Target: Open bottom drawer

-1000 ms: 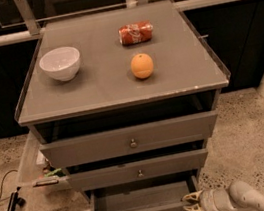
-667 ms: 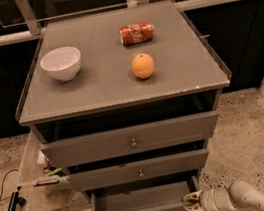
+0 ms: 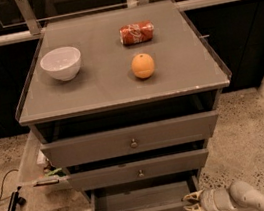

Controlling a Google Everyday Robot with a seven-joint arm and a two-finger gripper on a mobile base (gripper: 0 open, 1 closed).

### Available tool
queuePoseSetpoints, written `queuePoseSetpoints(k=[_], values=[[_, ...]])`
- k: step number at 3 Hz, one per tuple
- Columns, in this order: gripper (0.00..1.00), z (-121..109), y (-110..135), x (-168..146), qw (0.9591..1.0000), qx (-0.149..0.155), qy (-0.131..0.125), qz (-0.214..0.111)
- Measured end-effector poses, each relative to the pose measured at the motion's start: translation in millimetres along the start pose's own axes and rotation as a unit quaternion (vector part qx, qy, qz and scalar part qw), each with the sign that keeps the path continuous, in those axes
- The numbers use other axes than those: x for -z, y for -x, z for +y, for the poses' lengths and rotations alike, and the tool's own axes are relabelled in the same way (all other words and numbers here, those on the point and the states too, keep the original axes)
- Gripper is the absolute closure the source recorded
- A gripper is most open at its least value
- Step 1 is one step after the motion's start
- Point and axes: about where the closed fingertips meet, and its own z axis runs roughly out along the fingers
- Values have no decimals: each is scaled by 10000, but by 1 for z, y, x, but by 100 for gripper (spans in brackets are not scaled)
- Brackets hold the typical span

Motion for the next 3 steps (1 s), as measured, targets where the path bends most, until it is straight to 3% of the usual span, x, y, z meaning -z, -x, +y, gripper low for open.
queuePoseSetpoints(k=[2,3], values=[[18,4,-4,-2,9999,-81,62,-44],[0,5,-3,-1,9999,-82,64,-44]])
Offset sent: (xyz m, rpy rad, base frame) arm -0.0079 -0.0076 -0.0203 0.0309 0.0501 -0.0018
